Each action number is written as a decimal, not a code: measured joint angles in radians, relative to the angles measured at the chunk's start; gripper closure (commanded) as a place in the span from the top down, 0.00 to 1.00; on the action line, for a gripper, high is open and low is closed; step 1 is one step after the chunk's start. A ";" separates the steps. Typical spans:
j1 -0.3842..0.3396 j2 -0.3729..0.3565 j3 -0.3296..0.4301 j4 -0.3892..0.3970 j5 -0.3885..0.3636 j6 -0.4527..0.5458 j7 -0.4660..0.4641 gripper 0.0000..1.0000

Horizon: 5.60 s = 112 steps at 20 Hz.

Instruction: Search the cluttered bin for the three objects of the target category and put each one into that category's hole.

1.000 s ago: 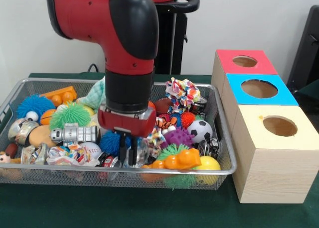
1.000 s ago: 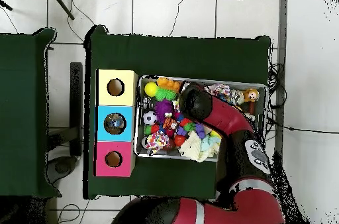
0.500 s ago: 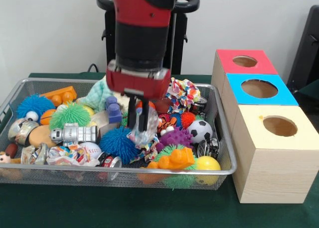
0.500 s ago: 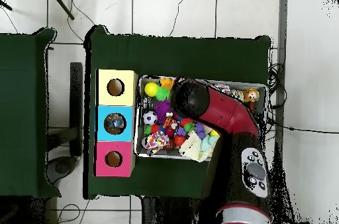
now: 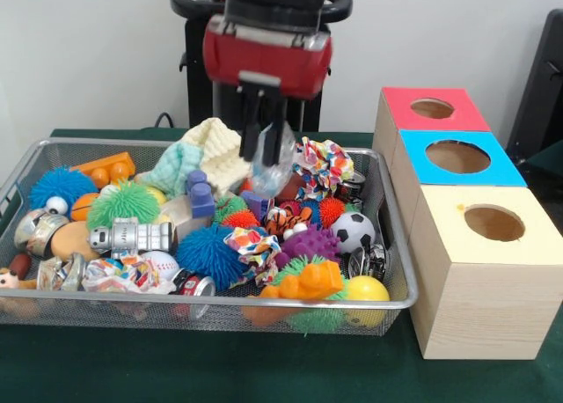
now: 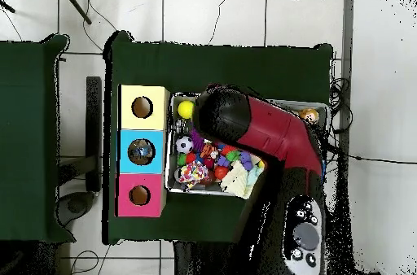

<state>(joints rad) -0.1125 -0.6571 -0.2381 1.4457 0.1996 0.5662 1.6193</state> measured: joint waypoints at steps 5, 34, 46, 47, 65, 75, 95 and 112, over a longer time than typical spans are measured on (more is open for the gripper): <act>0.098 -0.021 -0.067 -0.034 0.024 0.086 0.041 0.00; 0.341 0.058 -0.149 -0.047 0.072 0.126 0.317 0.00; 0.341 0.086 -0.151 -0.047 0.072 0.126 0.317 0.00; 0.341 0.086 -0.151 -0.048 0.072 0.126 0.317 0.00; 0.341 0.067 -0.151 0.069 0.073 0.090 0.317 0.00; 0.342 0.062 -0.147 0.120 0.073 0.077 0.317 0.00; 0.440 0.049 -0.147 0.120 0.081 0.077 0.317 0.00; 0.448 0.089 -0.147 0.122 0.106 0.031 0.317 0.00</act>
<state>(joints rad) 0.3351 -0.5677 -0.3847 1.5682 0.3053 0.5968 1.9359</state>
